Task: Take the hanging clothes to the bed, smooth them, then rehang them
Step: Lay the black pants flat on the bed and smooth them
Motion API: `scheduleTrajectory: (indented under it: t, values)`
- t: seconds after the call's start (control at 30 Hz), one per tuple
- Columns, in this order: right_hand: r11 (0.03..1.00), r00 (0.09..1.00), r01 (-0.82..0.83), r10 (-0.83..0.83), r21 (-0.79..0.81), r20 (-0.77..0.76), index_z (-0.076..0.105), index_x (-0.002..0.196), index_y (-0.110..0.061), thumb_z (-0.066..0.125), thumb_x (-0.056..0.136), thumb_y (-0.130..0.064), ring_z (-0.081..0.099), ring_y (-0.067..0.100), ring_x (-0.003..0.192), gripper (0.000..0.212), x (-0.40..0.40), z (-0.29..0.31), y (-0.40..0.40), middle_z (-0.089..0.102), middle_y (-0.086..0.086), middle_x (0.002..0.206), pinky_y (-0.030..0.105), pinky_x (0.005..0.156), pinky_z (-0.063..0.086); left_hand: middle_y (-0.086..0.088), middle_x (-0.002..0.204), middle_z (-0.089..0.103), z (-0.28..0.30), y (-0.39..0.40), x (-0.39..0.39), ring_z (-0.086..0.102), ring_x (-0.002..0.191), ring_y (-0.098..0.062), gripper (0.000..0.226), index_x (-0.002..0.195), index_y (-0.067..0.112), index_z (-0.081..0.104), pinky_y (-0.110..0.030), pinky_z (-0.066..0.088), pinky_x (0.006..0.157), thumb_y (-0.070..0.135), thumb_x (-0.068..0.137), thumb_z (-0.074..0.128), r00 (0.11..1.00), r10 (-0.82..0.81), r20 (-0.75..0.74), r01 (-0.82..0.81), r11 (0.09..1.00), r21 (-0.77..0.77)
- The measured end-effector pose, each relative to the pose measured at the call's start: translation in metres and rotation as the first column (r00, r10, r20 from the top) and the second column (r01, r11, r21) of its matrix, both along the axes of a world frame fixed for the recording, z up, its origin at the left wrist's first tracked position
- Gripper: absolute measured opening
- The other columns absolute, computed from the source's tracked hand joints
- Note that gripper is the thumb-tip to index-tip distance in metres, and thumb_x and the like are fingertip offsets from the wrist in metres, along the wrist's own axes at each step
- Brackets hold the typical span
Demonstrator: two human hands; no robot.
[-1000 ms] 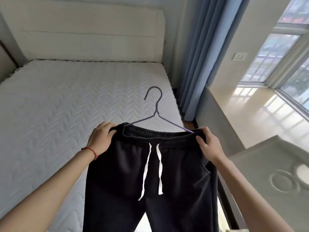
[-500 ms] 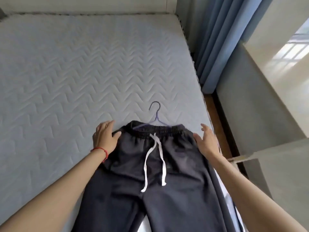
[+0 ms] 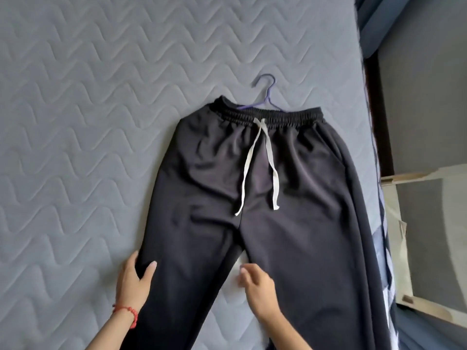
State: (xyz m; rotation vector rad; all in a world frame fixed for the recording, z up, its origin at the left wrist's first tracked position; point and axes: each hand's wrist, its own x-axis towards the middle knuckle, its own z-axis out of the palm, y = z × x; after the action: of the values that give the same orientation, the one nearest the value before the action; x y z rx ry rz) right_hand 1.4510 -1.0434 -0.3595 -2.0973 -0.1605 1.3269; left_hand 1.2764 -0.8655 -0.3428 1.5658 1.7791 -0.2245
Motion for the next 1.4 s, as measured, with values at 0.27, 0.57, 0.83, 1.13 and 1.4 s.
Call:
scheduleTrajectory:
  t: [0.27,0.57,0.83,1.13,1.4]
  values:
    - [0.956,0.851,0.292,-0.277,-0.037,-0.446,0.068,0.095,-0.007,0.061,0.085,-0.011,0.068,0.013,0.089,0.012,-0.059,-0.015,0.031,0.072,-0.003,0.09,0.026,0.081,0.055,0.004,0.105,0.066,-0.015,0.009,-0.044,0.063,0.101,-0.017,0.051,0.116,0.017,0.057,-0.034,0.051,0.089,0.046,0.074,0.066,0.998,0.053,0.024,-0.039,0.919,-0.393]
    - [0.798,0.789,0.588,-0.602,-0.132,-0.124,0.059,0.102,0.011,0.05,0.093,-0.005,0.057,0.031,0.107,0.02,-0.047,-0.007,0.023,0.061,0.025,0.113,0.038,0.089,0.043,0.005,0.101,0.058,0.003,-0.003,-0.047,0.06,0.104,-0.015,0.065,0.121,-0.003,0.048,-0.021,0.044,0.089,0.021,0.069,0.078,0.955,0.269,0.121,-0.15,0.797,-0.585]
    - [0.866,0.801,0.484,-0.497,-0.127,-0.334,0.064,0.078,-0.017,0.065,0.085,-0.026,0.064,0.013,0.071,0.011,-0.064,-0.006,-0.007,0.068,-0.005,0.074,0.029,0.071,0.052,-0.008,0.104,0.07,-0.011,-0.04,-0.086,0.064,0.102,-0.028,0.061,0.098,0.018,0.066,-0.046,0.047,0.098,0.04,0.043,0.079,0.898,0.38,0.224,-0.182,0.783,-0.595]
    - [0.9,0.902,0.429,-0.432,-0.081,-0.02,0.06,0.108,-0.002,0.053,0.087,0.0,0.061,0.029,0.099,0.021,-0.097,0.007,-0.016,0.066,0.009,0.097,0.033,0.085,0.047,-0.008,0.058,0.052,-0.003,-0.059,-0.11,0.054,0.07,-0.03,0.028,0.063,0.01,0.054,-0.033,0.035,0.064,0.02,0.089,0.056,0.978,0.201,0.064,-0.19,0.971,-0.145]
    - [0.847,0.89,0.444,-0.454,-0.29,0.038,0.054,0.103,-0.001,0.056,0.09,-0.03,0.048,0.024,0.09,0.031,-0.103,0.002,-0.031,0.051,0.01,0.092,0.03,0.079,0.035,-0.015,0.106,0.065,-0.023,-0.08,-0.094,0.06,0.101,-0.033,0.039,0.109,0.006,0.056,-0.041,0.049,0.089,0.032,0.081,0.061,0.995,0.086,0.052,-0.071,0.965,-0.253]
